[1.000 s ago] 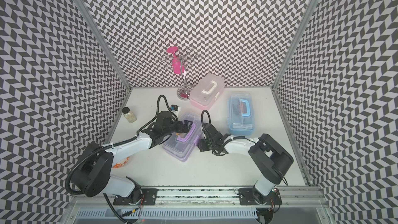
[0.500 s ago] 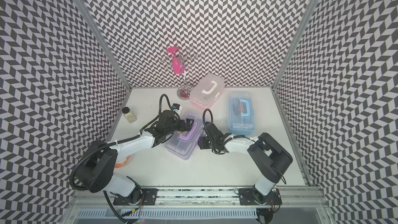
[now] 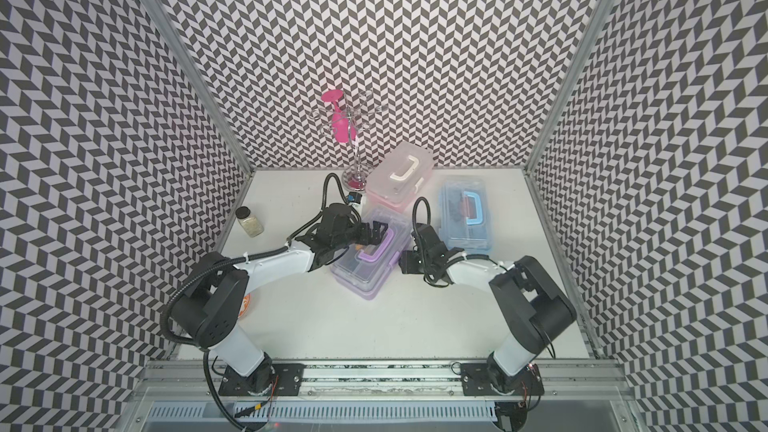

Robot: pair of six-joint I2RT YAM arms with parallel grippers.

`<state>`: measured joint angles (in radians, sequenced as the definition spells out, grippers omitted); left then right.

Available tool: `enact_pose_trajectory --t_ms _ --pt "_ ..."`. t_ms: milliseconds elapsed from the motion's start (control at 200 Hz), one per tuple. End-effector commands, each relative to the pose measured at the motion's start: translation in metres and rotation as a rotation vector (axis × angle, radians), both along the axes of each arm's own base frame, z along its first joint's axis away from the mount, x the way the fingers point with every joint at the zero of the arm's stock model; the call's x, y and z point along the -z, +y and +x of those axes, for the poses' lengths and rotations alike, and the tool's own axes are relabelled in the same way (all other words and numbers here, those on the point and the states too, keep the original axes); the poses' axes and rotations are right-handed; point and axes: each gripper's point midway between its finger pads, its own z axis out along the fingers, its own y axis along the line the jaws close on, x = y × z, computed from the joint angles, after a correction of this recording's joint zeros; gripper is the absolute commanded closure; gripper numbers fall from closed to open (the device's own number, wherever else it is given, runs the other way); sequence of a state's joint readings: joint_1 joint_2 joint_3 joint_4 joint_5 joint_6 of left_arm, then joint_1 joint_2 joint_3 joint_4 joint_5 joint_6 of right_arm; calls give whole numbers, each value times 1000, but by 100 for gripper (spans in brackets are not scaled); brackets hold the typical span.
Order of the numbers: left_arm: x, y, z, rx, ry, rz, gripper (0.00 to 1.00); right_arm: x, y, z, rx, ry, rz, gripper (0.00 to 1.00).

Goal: Close toolboxes
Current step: Fasten the toolbox latch on the toolbox, then adjust the toolbox at the center of the board.

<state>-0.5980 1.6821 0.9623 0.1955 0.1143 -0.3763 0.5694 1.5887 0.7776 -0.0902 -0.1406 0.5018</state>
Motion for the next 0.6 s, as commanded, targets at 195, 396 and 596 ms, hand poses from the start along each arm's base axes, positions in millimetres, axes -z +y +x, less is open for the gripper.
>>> enact_pose_trajectory --t_ms 195,396,596 --pt "-7 -22 -28 102 12 30 1 -46 -53 24 113 -217 -85 36" --pt "-44 21 -23 -58 -109 100 1 -37 -89 24 186 -185 -156 35" --pt "-76 83 -22 -244 -196 91 1 -27 -116 27 248 -155 -204 33"
